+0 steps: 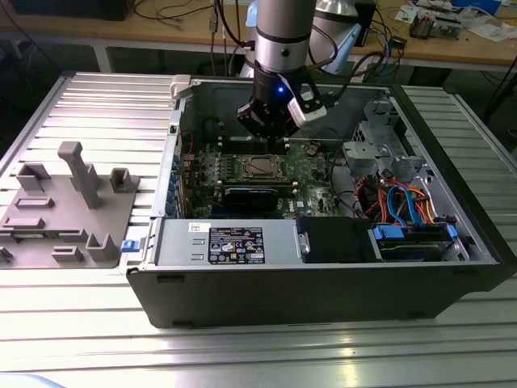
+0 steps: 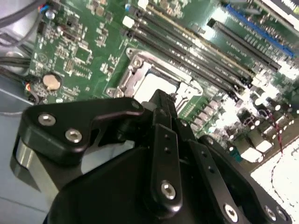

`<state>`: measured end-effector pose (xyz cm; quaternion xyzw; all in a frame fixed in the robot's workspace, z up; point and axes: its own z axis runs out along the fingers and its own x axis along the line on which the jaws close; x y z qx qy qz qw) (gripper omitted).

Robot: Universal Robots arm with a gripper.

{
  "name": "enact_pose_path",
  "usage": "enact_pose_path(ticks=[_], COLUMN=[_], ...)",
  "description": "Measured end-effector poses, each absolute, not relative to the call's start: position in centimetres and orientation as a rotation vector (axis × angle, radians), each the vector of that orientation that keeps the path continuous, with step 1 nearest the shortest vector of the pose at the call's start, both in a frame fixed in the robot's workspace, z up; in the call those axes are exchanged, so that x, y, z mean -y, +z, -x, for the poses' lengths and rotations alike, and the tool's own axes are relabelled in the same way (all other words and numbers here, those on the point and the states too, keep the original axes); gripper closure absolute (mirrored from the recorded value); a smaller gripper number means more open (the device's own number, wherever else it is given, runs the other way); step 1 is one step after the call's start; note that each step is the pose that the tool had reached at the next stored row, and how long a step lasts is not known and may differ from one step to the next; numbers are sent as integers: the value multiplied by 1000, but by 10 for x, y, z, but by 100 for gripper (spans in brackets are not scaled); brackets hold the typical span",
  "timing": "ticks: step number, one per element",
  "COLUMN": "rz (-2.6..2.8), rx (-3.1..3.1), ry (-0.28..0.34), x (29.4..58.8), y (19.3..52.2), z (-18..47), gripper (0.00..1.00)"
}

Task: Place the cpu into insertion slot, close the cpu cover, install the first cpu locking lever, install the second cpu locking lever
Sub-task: 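Install the second cpu locking lever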

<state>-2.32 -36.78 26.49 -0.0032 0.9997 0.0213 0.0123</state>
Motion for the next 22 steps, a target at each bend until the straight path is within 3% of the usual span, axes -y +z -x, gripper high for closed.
enact_pose_path(ticks=[22], rz=[10], rx=[-3116], ry=[89], x=[380], y=[256], z=[24], gripper=[89])
